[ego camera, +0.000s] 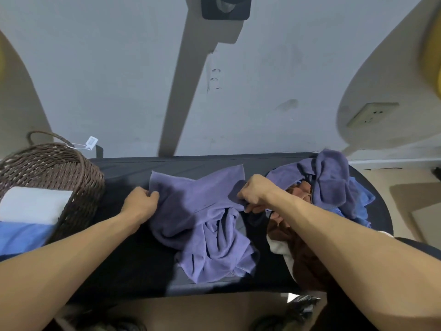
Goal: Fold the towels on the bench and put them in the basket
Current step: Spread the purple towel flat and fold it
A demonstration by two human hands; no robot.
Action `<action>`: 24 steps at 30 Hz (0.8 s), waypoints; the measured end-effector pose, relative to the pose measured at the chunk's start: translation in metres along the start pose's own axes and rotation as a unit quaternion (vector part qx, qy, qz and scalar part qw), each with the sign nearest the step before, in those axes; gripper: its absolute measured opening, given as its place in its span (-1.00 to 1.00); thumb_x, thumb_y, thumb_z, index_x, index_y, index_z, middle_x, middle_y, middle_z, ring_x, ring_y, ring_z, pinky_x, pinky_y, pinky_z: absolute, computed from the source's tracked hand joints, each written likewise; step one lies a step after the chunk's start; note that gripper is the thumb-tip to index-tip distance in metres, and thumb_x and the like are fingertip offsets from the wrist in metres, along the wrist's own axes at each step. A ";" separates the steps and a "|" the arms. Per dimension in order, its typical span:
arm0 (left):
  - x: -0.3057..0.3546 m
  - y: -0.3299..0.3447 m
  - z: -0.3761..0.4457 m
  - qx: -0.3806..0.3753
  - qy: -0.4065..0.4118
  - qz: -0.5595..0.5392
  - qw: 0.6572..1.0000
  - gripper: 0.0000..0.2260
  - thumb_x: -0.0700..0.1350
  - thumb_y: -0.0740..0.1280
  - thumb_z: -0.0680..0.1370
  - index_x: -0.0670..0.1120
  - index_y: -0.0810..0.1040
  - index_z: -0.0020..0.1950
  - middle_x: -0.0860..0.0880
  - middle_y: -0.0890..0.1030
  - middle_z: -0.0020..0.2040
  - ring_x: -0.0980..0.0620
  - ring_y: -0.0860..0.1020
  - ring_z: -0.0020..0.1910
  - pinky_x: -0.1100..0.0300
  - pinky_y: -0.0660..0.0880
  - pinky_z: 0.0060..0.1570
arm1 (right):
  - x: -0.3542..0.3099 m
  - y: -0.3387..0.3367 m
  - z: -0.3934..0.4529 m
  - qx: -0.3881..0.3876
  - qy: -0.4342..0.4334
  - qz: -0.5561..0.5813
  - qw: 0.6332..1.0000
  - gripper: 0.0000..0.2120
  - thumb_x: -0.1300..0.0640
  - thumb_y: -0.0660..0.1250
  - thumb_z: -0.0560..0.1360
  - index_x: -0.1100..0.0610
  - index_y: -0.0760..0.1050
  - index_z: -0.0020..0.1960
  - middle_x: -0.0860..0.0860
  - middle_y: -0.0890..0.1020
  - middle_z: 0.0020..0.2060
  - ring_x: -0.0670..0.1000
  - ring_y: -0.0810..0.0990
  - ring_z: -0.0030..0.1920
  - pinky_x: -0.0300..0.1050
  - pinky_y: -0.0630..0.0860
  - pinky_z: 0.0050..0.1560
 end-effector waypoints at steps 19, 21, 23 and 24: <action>-0.002 -0.013 -0.031 -0.089 -0.128 -0.050 0.986 -0.40 0.08 0.37 0.55 -0.23 0.26 0.43 -0.18 0.57 -0.06 -0.15 0.61 -0.12 -0.01 0.60 -0.21 | 0.015 -0.004 -0.015 -0.069 -0.009 -0.058 0.996 -0.52 -0.04 0.59 0.34 0.32 0.55 -0.01 0.22 0.67 -0.13 0.18 0.71 -0.14 0.14 0.68 -0.19; -0.004 -0.009 -0.049 -0.164 -0.125 0.000 0.978 -0.55 0.12 0.38 0.54 -0.20 0.47 0.23 -0.18 0.63 -0.07 -0.13 0.64 -0.17 0.03 0.63 -0.21 | 0.018 0.011 -0.024 -0.118 -0.008 -0.092 0.989 -0.44 -0.12 0.61 0.30 0.32 0.55 -0.01 0.21 0.67 -0.09 0.18 0.71 -0.10 0.11 0.69 -0.18; -0.006 -0.002 -0.067 -0.237 -0.116 0.038 0.964 -0.58 0.18 0.41 0.50 -0.15 0.52 0.11 -0.16 0.68 -0.10 -0.09 0.66 -0.24 0.07 0.64 -0.26 | 0.019 0.027 -0.036 -0.165 -0.007 -0.132 0.977 -0.36 -0.19 0.61 0.25 0.32 0.54 0.01 0.22 0.68 -0.09 0.16 0.70 -0.14 0.08 0.69 -0.15; -0.006 0.002 -0.075 -0.267 -0.097 0.055 0.957 -0.59 0.19 0.43 0.47 -0.12 0.54 0.08 -0.14 0.69 -0.11 -0.06 0.67 -0.25 0.10 0.63 -0.30 | 0.020 0.034 -0.040 -0.186 -0.009 -0.154 0.970 -0.34 -0.20 0.61 0.25 0.32 0.54 0.01 0.22 0.68 -0.12 0.16 0.69 -0.19 0.06 0.69 -0.13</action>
Point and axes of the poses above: each hand's wrist, its own z-axis towards the middle knuckle, its own y-axis out of the palm, x = y × z, the point moved 3 cm from there along z, towards the middle knuckle
